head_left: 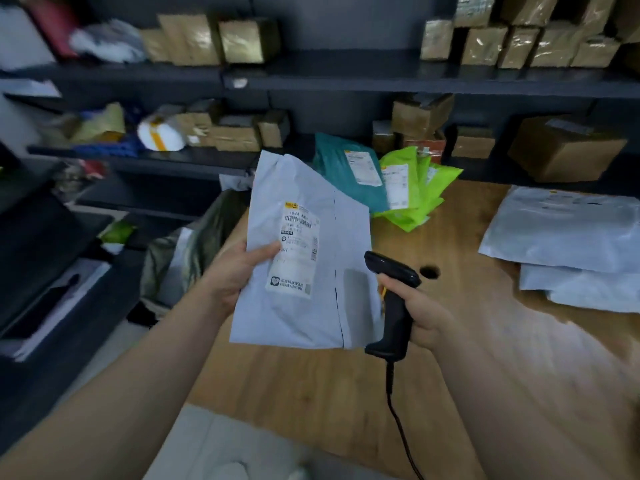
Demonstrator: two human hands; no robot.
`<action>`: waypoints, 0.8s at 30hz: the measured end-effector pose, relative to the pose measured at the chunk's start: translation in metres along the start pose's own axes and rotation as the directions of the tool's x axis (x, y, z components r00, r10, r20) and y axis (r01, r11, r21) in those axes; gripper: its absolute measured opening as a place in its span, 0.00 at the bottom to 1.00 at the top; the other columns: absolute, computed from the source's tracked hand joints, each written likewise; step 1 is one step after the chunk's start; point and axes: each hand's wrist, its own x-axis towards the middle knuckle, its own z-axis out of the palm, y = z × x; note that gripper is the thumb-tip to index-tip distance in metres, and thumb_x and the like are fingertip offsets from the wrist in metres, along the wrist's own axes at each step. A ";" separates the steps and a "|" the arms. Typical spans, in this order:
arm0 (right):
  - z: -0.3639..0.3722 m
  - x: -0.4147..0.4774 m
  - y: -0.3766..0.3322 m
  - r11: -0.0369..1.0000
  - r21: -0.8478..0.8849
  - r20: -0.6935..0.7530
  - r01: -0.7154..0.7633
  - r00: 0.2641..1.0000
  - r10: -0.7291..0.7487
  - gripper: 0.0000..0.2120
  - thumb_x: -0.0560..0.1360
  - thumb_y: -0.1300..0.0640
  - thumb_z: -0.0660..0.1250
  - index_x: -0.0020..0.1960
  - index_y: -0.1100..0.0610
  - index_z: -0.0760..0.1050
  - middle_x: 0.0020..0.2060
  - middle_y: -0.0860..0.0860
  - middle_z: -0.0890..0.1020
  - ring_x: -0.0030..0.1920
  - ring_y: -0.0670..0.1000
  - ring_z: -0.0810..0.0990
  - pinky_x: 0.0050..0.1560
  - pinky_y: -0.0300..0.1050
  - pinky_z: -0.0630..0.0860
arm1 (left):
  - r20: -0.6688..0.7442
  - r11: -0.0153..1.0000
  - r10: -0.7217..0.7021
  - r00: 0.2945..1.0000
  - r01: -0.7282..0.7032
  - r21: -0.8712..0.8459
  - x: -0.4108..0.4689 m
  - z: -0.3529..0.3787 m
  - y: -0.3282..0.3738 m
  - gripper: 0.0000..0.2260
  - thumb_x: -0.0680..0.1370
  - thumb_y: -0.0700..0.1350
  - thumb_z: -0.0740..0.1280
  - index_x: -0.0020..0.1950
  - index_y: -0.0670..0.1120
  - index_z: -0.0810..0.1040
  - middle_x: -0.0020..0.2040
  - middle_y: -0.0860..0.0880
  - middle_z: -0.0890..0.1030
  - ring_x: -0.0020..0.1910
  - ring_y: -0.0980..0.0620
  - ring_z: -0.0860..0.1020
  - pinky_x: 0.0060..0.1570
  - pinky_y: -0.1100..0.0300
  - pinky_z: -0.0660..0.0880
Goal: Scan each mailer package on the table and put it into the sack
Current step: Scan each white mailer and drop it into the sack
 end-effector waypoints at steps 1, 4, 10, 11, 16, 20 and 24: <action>0.016 0.003 0.002 1.000 0.004 0.038 -0.006 0.999 0.006 0.13 0.73 0.48 0.73 0.44 0.58 0.78 0.33 0.51 0.78 0.32 0.50 0.77 0.39 0.45 0.74 | -0.034 1.000 0.010 0.999 -0.010 -0.010 -0.008 -0.017 0.007 0.19 0.74 0.40 0.67 0.65 0.39 0.75 0.59 0.38 0.81 0.53 0.40 0.81 0.51 0.43 0.79; 0.072 0.010 0.003 0.999 -0.030 0.131 -0.016 0.991 0.020 0.11 0.76 0.50 0.69 0.41 0.58 0.78 0.31 0.51 0.79 0.30 0.49 0.78 0.36 0.44 0.75 | -0.114 0.999 0.039 0.993 -0.043 -0.027 -0.029 -0.072 0.026 0.18 0.76 0.41 0.67 0.66 0.40 0.75 0.60 0.38 0.80 0.55 0.40 0.80 0.53 0.41 0.78; 0.209 0.031 0.016 0.989 -0.145 0.224 0.002 0.974 0.031 0.14 0.74 0.50 0.72 0.51 0.60 0.82 0.47 0.57 0.85 0.50 0.57 0.83 0.53 0.50 0.78 | -0.266 0.990 0.101 0.959 -0.123 -0.065 -0.059 -0.203 0.057 0.19 0.76 0.41 0.66 0.67 0.39 0.74 0.62 0.37 0.78 0.60 0.36 0.77 0.55 0.41 0.76; 0.236 0.036 0.019 0.987 -0.162 0.240 0.014 0.970 0.026 0.15 0.74 0.50 0.72 0.53 0.60 0.82 0.49 0.58 0.86 0.52 0.58 0.83 0.54 0.51 0.79 | -0.300 0.989 0.107 0.948 -0.132 -0.063 -0.061 -0.230 0.061 0.18 0.78 0.40 0.65 0.68 0.39 0.74 0.63 0.36 0.78 0.62 0.35 0.76 0.55 0.42 0.76; 0.371 0.065 0.041 0.972 -0.231 0.256 0.047 0.967 0.014 0.14 0.74 0.51 0.73 0.54 0.59 0.83 0.51 0.56 0.86 0.52 0.57 0.84 0.51 0.50 0.79 | -0.455 0.993 0.077 0.887 -0.109 -0.046 -0.066 -0.364 0.072 0.12 0.79 0.38 0.65 0.62 0.42 0.77 0.55 0.40 0.82 0.51 0.40 0.82 0.45 0.46 0.81; 0.458 0.093 0.066 0.958 -0.286 0.176 0.029 0.984 0.023 0.17 0.71 0.51 0.76 0.52 0.62 0.83 0.52 0.58 0.85 0.52 0.59 0.83 0.58 0.54 0.78 | -0.504 1.000 -0.001 0.864 0.009 0.015 -0.054 -0.461 0.075 0.09 0.79 0.38 0.66 0.58 0.43 0.79 0.53 0.42 0.84 0.50 0.41 0.83 0.50 0.45 0.79; 0.509 0.119 0.079 0.947 -0.320 0.086 -0.011 0.996 0.040 0.16 0.70 0.51 0.77 0.49 0.63 0.84 0.49 0.60 0.85 0.51 0.60 0.83 0.61 0.58 0.76 | -0.501 0.994 -0.086 0.861 0.111 0.020 -0.022 -0.522 0.075 0.07 0.79 0.36 0.64 0.54 0.44 0.79 0.55 0.40 0.82 0.50 0.39 0.82 0.50 0.46 0.78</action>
